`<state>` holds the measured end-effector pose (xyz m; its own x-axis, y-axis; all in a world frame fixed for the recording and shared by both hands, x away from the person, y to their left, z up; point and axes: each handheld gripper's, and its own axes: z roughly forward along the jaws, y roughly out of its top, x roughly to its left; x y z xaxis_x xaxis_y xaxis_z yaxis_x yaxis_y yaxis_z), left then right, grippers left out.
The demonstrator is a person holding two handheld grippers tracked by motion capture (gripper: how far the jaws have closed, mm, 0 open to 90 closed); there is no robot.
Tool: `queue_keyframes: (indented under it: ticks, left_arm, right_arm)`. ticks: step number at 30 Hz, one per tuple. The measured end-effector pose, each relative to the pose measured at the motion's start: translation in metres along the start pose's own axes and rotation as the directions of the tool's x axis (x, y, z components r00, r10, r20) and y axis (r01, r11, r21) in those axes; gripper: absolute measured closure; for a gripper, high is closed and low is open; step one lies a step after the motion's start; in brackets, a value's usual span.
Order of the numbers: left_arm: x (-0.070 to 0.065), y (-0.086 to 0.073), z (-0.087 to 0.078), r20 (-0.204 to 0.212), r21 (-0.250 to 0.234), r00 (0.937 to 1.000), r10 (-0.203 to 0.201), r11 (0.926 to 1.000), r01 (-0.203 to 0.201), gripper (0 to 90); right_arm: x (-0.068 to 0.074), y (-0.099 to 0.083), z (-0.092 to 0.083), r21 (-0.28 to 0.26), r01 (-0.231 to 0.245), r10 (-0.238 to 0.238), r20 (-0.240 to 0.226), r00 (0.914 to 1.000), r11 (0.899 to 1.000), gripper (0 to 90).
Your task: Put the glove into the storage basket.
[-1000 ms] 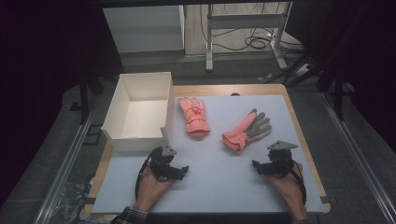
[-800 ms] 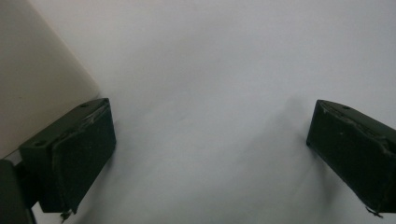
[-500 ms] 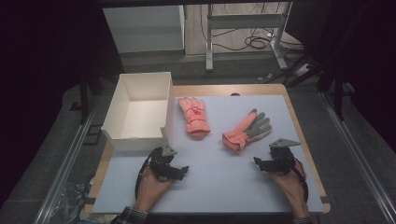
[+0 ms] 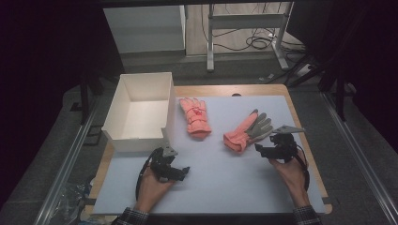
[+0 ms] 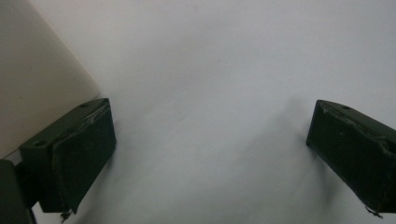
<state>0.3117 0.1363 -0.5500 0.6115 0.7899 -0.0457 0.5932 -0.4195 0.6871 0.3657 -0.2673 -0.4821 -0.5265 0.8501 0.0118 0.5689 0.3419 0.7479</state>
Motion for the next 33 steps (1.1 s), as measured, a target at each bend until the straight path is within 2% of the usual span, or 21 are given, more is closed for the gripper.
queue_keyframes:
  ticks: [6,9,15,18,21,22,23,27,31,32,33]
  left_arm:
    - [0.0,0.0,0.0,0.0,0.0,1.0,0.0,1.0,0.0,1.4]
    - [0.0,0.0,0.0,0.0,0.0,1.0,0.0,1.0,0.0,1.4]
    - [0.0,0.0,0.0,0.0,0.0,1.0,0.0,1.0,0.0,1.4]
    - [0.0,0.0,0.0,0.0,0.0,1.0,0.0,1.0,0.0,1.4]
    - [0.0,0.0,0.0,0.0,-0.001,1.0,-0.001,1.0,0.001,1.4]
    - [0.0,0.0,0.0,0.0,-0.002,1.0,-0.002,1.0,0.002,1.4]
    - [0.0,0.0,0.0,0.0,-0.001,1.0,0.0,1.0,0.0,1.4]
    - [0.0,0.0,0.0,0.0,-0.001,1.0,0.0,1.0,0.0,1.4]
    - [0.0,0.0,0.0,0.0,0.0,1.0,0.0,1.0,0.0,1.4]
    - [0.0,0.0,0.0,0.0,0.0,1.0,0.0,1.0,0.0,1.4]
    - [0.0,0.0,0.0,0.0,0.0,1.0,0.0,1.0,0.0,1.4]
  right_arm:
    - [-0.004,0.018,0.01,0.002,-0.002,0.002,0.009,1.0,1.0,38.4]
    - [-0.007,0.028,0.018,0.005,-0.018,0.018,0.019,0.9997,1.0,44.2]
    - [-0.01,0.041,0.033,0.017,-0.034,0.033,0.038,0.9987,0.999,45.0]
    - [-0.012,0.047,0.046,0.025,-0.045,0.043,0.072,0.9965,0.999,40.7]
    - [-0.014,0.048,0.058,0.056,-0.046,0.04,0.105,0.9936,0.997,39.5]
    - [-0.014,0.048,0.066,0.091,-0.045,0.035,0.111,0.9932,0.995,39.6]
    - [-0.014,0.045,0.074,0.124,-0.049,0.036,0.105,0.9938,0.991,42.1]
    - [-0.012,0.042,0.078,0.119,-0.056,0.042,0.119,0.992,0.991,51.0]
    - [-0.005,0.04,0.078,0.122,-0.023,0.002,0.168,0.9858,0.992,73.3]
    - [-0.005,0.04,0.078,0.122,-0.023,0.002,0.168,0.9858,0.992,73.3]
    - [-0.004,0.039,0.078,0.119,-0.016,-0.005,0.171,0.9853,0.993,79.9]
